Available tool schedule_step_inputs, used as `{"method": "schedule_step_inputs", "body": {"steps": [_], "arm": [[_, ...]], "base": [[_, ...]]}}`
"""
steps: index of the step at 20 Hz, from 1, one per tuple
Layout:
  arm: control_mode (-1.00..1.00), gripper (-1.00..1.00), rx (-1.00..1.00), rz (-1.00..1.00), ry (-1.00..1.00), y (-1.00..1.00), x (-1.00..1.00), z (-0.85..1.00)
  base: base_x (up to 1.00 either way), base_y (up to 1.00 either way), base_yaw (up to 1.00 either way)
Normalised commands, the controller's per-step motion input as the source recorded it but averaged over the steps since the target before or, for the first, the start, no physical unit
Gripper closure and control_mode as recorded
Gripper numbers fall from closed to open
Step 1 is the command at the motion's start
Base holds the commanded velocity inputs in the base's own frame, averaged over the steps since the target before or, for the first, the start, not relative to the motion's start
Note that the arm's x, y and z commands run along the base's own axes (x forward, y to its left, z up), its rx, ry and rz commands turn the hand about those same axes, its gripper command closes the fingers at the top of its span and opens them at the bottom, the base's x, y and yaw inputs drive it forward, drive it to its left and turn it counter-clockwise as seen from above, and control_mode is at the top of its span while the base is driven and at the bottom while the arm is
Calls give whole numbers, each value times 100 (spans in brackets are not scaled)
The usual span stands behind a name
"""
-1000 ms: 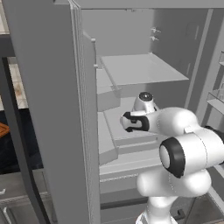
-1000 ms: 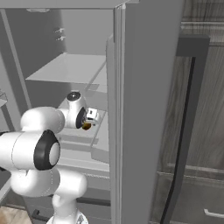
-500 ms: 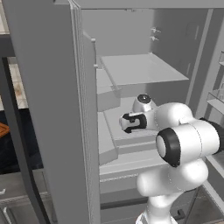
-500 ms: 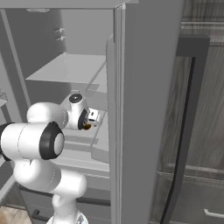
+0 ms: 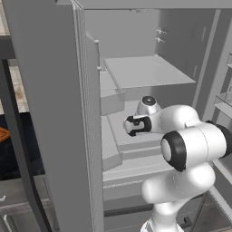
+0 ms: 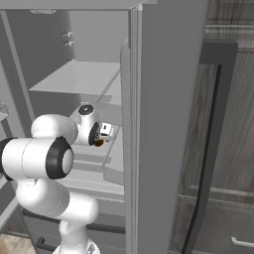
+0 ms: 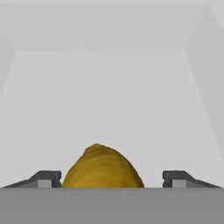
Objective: Retrieve a lemon from the fridge and place it on the cutting board with the fish.
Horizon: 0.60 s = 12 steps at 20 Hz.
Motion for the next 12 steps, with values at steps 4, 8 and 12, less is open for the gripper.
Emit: {"method": "schedule_step_inputs", "body": {"steps": [4,8,12], "arm": [[-100,100,0,0,0,1,0,-11],[-100,100,0,0,0,0,0,-10],[-100,100,0,0,0,0,-7,-3]], "base": [[0,0,0],[0,0,0],[0,0,0]]}}
